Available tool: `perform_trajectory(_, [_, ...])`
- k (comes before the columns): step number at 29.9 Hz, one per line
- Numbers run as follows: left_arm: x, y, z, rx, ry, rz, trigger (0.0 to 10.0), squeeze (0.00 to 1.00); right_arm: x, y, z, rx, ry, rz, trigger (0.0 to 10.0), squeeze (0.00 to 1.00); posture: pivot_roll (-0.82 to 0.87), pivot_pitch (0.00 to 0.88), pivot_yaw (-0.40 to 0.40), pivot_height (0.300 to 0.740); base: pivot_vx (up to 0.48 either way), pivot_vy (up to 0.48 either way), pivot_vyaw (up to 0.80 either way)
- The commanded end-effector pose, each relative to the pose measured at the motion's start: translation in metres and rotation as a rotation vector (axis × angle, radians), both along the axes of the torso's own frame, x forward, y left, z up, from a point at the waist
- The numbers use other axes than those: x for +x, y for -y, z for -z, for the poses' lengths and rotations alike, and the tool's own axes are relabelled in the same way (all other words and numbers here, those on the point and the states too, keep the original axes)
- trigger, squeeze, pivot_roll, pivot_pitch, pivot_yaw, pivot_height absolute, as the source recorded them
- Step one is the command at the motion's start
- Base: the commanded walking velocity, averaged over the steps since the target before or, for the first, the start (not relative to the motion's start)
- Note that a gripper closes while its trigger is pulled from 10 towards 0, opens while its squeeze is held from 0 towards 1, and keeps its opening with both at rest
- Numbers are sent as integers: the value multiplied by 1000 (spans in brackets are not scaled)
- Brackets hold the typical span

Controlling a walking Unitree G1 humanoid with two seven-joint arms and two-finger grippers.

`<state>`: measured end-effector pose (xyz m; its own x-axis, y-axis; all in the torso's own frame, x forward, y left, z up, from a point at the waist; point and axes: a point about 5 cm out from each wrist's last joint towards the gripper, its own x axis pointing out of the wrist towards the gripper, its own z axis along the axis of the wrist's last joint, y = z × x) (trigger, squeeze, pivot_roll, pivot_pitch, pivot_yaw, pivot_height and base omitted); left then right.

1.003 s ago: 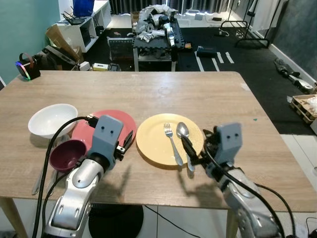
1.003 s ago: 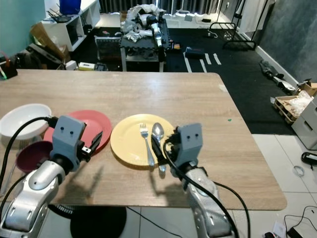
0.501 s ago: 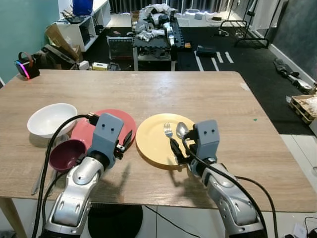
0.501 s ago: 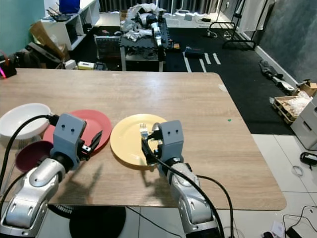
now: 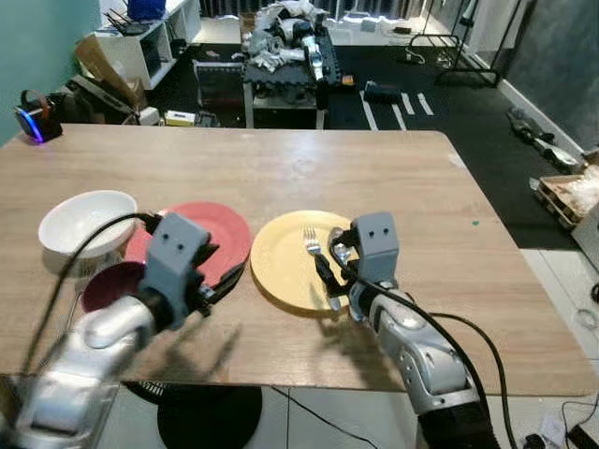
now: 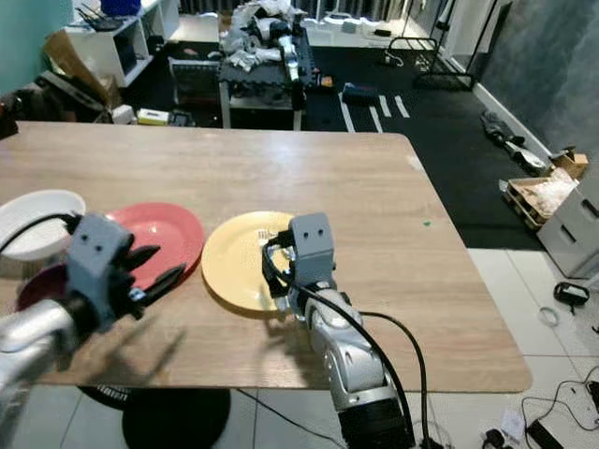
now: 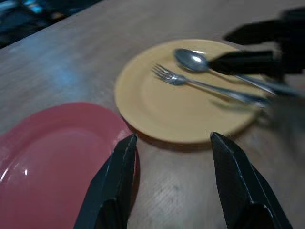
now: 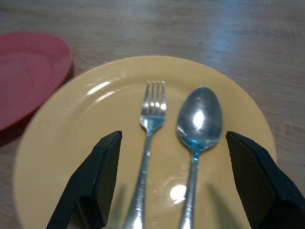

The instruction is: Setting the table

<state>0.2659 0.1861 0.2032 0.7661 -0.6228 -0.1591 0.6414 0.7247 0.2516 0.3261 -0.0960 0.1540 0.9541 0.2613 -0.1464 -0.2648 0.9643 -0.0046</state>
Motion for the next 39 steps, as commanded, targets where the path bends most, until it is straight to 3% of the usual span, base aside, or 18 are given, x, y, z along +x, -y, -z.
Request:
perform_trajectory(1, [-4,0,0,-2,-22,51,10000,0,0,0,1,-9,-12,12,10000,0,32,54,61,740,0,0,0])
perform_trajectory(4, [-3,-6,-7,64,-25,110,10000,0,0,5,0,-7,-23,34,10000,0,26,57,61,740,0,0,0])
perform_trajectory(19, [1,0,-13,60,-33,162,10000,0,-1,12,19,-98,-67,88,10000,0,32,59,55,740,0,0,0])
perform_trajectory(20, [1,0,-14,60,-33,161,10000,0,-1,13,20,-103,-68,92,8510,0,40,62,55,740,0,0,0])
perform_trajectory(25, [0,-2,-15,59,-34,156,10000,0,-1,14,21,-132,-65,85,7922,0,42,65,54,740,0,0,0])
perform_trajectory(26, [0,-3,-15,59,-36,154,10000,0,-2,14,21,-148,-62,81,6824,0,42,66,54,740,0,0,0])
perform_trajectory(27, [0,-3,-15,59,-37,152,10000,0,-2,14,21,-163,-58,77,6824,0,42,66,53,740,0,0,0])
perform_trajectory(28, [0,-3,-15,57,-37,151,10000,0,-2,14,21,-182,-54,73,4824,0,41,67,52,740,0,0,0])
perform_trajectory(29, [0,-3,-15,55,-38,149,10000,0,-2,14,21,-200,-46,70,4118,0,40,68,49,740,0,0,0])
perform_trajectory(31, [-1,-2,-14,52,-39,149,10000,0,-1,14,21,-223,-33,66,3686,0,39,69,47,740,0,0,0])
perform_trajectory(32, [-1,-2,-14,50,-39,148,10000,0,-1,14,20,-240,-22,61,2667,0,39,69,47,740,0,0,0])
perform_trajectory(33, [-1,-1,-14,50,-39,149,10000,0,-1,14,20,-250,-14,57,2667,0,39,70,45,740,0,0,0])
perform_trajectory(34, [-1,-1,-13,46,-40,148,10000,0,-1,14,19,-273,-2,49,1725,0,38,72,43,740,0,0,0])
perform_trajectory(35, [-1,-1,-13,46,-40,148,10000,0,-1,14,19,-273,-2,49,1725,0,38,72,43,740,0,0,0])
perform_trajectory(37, [-2,0,-12,40,-44,147,10000,0,-1,13,18,-300,-2,33,510,0,36,74,40,740,0,0,0])
perform_trajectory(39, [-2,1,-12,37,-45,147,10000,0,0,13,19,-305,-16,24,275,0,35,76,39,740,0,0,0])
